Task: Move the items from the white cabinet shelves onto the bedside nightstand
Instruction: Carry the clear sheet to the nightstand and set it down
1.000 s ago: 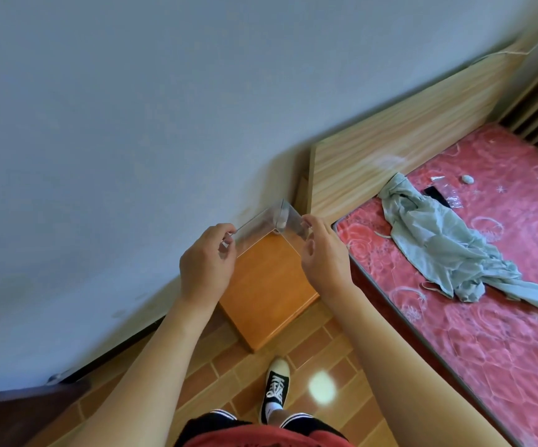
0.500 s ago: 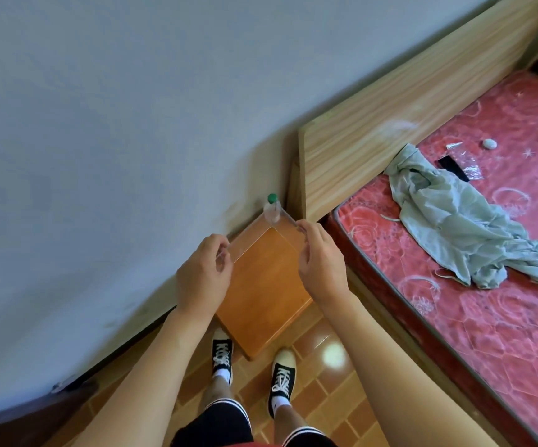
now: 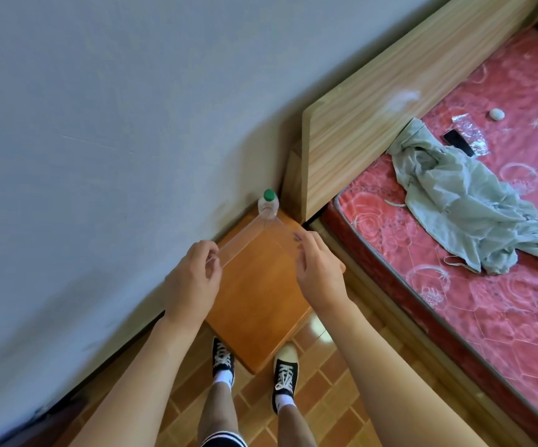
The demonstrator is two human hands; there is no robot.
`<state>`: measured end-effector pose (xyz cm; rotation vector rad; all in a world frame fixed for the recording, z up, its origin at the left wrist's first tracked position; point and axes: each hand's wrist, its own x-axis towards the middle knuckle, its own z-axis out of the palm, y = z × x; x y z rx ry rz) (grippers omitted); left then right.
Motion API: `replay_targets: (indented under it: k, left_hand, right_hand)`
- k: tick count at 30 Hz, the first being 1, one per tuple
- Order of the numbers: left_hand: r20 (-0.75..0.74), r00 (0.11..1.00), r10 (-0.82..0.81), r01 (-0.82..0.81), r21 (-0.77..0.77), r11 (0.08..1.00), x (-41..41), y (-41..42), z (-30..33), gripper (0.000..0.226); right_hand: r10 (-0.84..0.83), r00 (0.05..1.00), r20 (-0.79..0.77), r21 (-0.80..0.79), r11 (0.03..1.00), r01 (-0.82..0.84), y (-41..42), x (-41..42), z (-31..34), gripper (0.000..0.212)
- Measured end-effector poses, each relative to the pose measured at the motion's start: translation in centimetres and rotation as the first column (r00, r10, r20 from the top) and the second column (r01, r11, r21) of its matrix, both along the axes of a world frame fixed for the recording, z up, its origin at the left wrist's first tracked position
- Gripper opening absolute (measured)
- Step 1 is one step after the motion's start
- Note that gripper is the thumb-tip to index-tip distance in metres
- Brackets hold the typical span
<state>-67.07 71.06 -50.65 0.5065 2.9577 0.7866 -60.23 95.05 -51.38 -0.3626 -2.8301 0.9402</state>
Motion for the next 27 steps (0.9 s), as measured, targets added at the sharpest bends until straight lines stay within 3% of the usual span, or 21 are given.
replay_targets:
  k: [5, 27]
  left_hand:
    - [0.047, 0.999, 0.011, -0.011, 0.017, 1.000, -1.9, -0.7, -3.2, 0.014]
    - [0.108, 0.993, 0.057, -0.063, 0.056, 0.996, -8.0, -1.6, -20.8, 0.018]
  right_hand:
    - [-0.014, 0.999, 0.031, 0.008, 1.000, 0.014, -0.6, -2.1, -4.2, 0.023]
    - [-0.062, 0.998, 0.033, -0.017, 0.998, 0.063, -2.4, -8.3, -21.7, 0.028]
